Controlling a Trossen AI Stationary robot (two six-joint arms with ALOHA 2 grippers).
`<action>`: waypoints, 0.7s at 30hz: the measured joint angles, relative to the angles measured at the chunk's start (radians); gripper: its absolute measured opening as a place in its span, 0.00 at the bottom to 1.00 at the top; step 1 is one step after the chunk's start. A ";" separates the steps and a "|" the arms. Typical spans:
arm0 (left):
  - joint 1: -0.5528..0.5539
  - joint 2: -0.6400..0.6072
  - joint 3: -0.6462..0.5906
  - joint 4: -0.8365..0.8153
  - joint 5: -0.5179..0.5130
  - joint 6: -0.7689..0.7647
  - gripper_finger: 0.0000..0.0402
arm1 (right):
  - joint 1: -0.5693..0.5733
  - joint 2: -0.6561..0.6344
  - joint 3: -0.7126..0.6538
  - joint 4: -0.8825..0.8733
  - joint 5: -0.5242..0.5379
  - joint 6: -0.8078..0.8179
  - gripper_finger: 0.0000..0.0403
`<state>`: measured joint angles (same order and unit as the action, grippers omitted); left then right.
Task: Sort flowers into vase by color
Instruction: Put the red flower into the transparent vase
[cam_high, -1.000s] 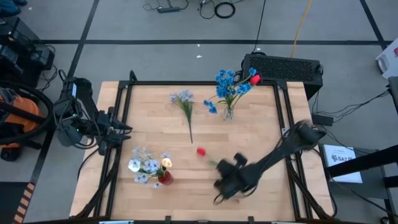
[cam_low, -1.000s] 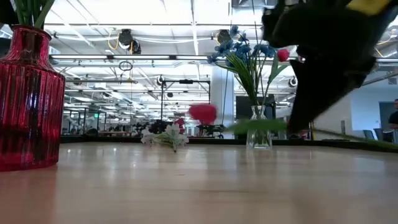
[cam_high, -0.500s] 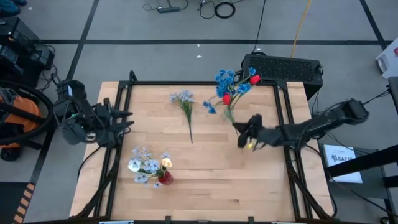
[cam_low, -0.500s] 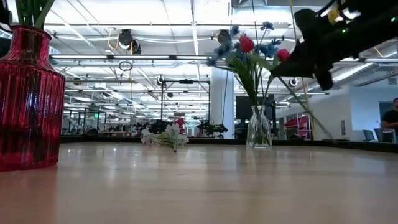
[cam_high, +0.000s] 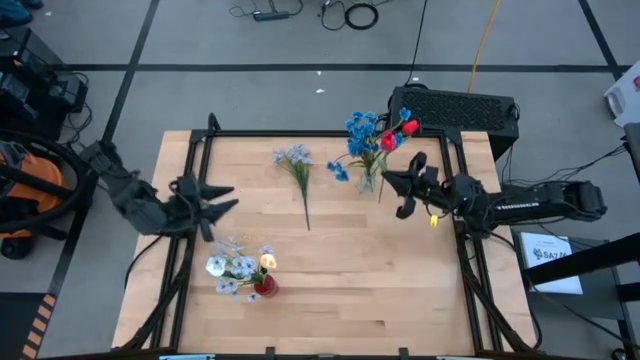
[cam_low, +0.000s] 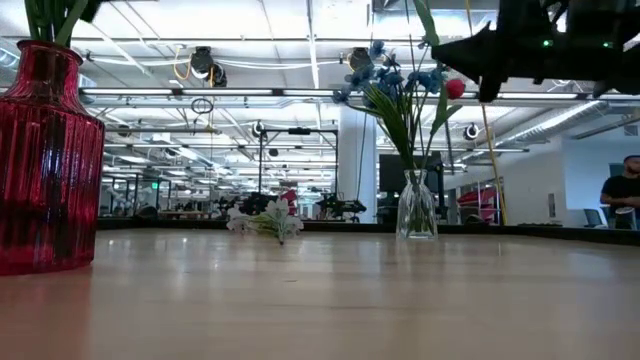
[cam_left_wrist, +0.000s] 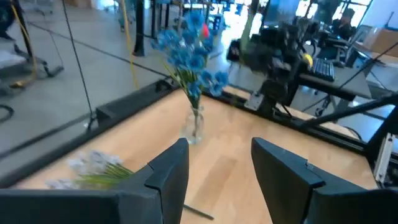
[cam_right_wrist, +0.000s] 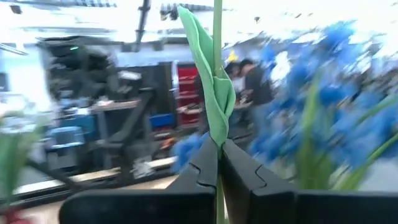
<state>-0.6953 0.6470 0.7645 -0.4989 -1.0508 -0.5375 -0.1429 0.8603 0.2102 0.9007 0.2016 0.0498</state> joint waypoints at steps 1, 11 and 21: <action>0.028 0.017 -0.018 0.043 0.035 0.003 0.45 | -0.019 0.001 0.007 0.010 0.000 -0.029 0.00; 0.436 0.124 -0.072 0.323 0.428 0.248 0.45 | -0.175 0.034 0.046 0.142 -0.194 -0.069 0.00; 0.847 0.123 -0.072 0.420 0.908 0.353 0.45 | -0.236 0.191 0.050 0.257 -0.236 -0.137 0.00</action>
<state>0.1516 0.7704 0.6930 -0.0786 -0.1425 -0.1845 -0.3786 1.0509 0.2604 1.1573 -0.0344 -0.0870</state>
